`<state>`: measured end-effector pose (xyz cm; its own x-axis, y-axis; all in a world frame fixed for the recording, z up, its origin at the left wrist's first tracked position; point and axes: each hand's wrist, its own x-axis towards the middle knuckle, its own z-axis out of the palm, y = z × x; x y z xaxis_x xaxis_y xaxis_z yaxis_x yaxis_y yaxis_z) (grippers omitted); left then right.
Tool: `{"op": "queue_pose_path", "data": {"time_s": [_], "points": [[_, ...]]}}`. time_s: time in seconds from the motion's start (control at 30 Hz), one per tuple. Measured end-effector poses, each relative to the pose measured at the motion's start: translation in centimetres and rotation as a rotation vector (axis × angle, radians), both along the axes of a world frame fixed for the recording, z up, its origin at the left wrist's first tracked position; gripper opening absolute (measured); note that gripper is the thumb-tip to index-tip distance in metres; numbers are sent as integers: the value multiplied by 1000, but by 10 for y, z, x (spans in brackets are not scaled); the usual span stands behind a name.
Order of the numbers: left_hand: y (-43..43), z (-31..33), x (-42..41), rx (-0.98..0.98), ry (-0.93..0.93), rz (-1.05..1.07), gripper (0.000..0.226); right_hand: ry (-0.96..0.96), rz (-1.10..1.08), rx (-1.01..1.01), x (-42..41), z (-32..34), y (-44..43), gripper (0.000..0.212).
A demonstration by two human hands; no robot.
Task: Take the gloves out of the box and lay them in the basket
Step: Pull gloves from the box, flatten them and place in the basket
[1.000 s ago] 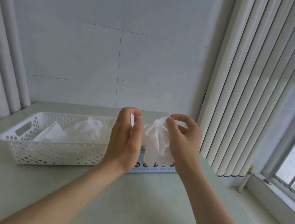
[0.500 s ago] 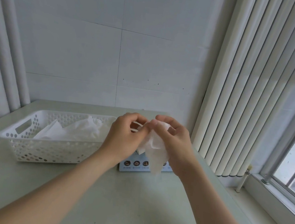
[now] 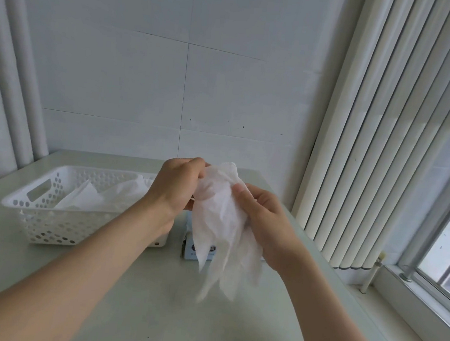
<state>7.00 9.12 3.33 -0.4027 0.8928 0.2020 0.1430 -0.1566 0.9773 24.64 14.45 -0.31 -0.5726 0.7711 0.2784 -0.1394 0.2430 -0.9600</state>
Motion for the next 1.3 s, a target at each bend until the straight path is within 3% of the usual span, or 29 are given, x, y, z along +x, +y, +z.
{"op": "queue_pose_path", "data": {"time_s": [0.1, 0.27, 0.4, 0.5, 0.77, 1.03, 1.3], "points": [[-4, 2, 0, -25, 110, -79, 49, -32, 6, 23, 1, 0, 0, 43], [-3, -6, 4, 39, 213, -69, 25, -66, 32, 26, -3, -3, -1, 47], [6, -10, 1, 77, 177, 82, 20, -102, -45, -5, 0, -1, 1, 18], [8, -6, -4, 83, 147, 137, 20, -164, -128, 7, 2, -3, 6, 12], [0, 2, -15, -86, 140, -6, 52, -51, -164, 118, -1, -4, 8, 43], [-7, 15, -30, 54, 191, -13, 30, 10, -18, -35, -8, -10, 3, 40], [-11, 27, -66, -41, 87, -1, 22, 32, -147, -158, -40, 3, 5, 28]]}}
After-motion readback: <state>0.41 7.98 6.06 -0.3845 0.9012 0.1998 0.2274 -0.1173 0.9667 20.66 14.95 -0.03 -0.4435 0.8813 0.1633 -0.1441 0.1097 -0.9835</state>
